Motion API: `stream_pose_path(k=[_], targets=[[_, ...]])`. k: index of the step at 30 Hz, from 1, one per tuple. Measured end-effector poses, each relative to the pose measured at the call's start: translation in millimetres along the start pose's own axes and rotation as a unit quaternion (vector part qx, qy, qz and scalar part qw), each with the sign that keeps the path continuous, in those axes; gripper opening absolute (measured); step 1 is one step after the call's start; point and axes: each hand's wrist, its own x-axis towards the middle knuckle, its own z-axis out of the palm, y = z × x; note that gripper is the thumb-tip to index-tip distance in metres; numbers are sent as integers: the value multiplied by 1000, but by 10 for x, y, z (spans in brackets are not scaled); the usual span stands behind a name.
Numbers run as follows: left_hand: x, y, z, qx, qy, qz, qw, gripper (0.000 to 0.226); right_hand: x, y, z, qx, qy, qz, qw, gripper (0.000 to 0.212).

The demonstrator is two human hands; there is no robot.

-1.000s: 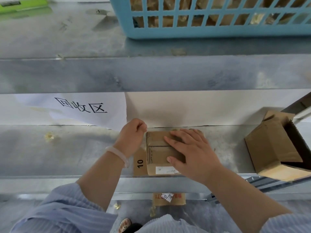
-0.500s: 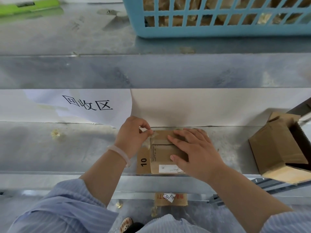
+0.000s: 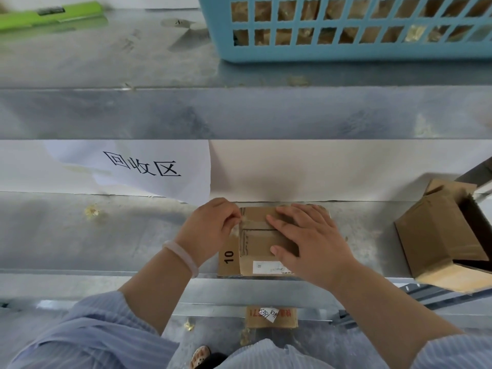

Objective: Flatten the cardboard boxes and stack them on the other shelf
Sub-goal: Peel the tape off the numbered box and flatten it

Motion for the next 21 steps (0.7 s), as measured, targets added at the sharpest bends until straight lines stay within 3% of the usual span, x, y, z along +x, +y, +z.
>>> stream_pose_path(k=[4, 8, 10, 13, 15, 16, 19, 21], targets=[[-21, 22, 29, -44, 3, -11, 999, 13, -6, 1, -13, 7, 1, 2, 1000, 70], [-73, -31, 26, -134, -48, -149, 978, 19, -4, 2, -14, 6, -1, 1, 1000, 70], [-74, -43, 37, -241, -46, -238, 940, 18, -5, 3, -11, 4, 0, -1, 1000, 70], [-60, 25, 47, -428, -6, -335, 839, 6, -5, 7, -10, 6, 0, -3, 1000, 70], [-44, 61, 50, -475, 15, -366, 800, 15, 2, 11, -6, 4, -1, -7, 1000, 70], [-33, 67, 63, -456, 22, -366, 811, 18, 7, 14, -2, 5, 0, -9, 1000, 70], [-6, 108, 63, -217, 13, -295, 931, 7, 22, 44, 24, 10, 6, -15, 1000, 72], [-3, 145, 36, -91, 27, -228, 969, 8, 27, 63, 41, 27, 5, -13, 1000, 74]])
